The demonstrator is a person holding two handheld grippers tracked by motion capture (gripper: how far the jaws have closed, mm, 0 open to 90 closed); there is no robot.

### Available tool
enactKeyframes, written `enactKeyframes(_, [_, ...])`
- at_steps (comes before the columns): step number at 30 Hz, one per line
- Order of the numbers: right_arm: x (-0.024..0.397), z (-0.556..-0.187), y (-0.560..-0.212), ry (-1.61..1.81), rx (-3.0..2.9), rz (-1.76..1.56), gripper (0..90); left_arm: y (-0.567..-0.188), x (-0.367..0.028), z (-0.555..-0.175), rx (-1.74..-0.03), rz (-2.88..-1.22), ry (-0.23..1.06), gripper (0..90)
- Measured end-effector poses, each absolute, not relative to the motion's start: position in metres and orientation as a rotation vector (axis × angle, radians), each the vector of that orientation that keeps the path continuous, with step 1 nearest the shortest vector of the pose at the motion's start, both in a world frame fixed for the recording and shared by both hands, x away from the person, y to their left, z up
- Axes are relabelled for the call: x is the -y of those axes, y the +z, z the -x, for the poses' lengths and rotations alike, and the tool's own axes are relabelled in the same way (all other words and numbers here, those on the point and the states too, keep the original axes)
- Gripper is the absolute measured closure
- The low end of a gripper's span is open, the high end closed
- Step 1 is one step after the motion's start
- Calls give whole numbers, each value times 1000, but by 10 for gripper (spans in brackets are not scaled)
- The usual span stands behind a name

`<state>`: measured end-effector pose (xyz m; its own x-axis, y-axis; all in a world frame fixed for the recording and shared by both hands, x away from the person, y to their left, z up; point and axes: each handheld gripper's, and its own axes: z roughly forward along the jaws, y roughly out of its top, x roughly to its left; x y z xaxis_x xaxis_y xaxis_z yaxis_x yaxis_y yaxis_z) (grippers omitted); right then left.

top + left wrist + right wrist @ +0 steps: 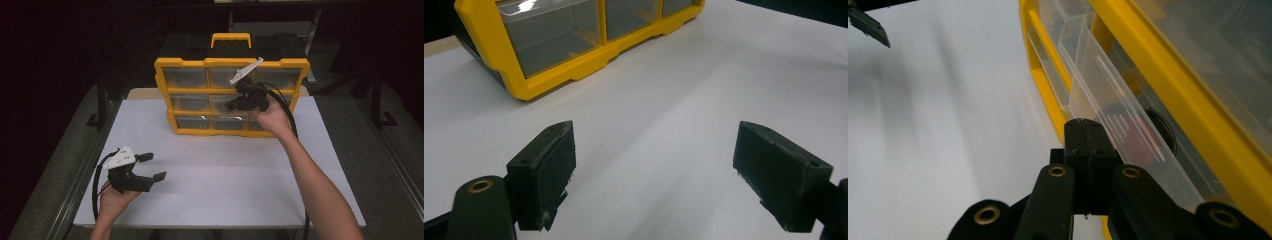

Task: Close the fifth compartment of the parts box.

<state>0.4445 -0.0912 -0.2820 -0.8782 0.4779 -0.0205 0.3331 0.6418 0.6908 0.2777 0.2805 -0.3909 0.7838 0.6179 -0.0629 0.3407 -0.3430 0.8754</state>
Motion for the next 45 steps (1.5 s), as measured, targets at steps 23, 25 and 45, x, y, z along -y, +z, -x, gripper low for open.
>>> enactKeyframes(23, [81, -442, -286, 950, -2534, -624, 891, -392, -284, -278, -735, -1961, 348, 173])
enactKeyframes(25, [80, -441, -286, 935, -2525, -618, 891, -392, -283, -278, -738, -1967, 345, 173])
enactKeyframes(45, [105, -429, -305, 1186, -2584, -733, 672, -394, -278, -278, -739, -1979, 333, 173])
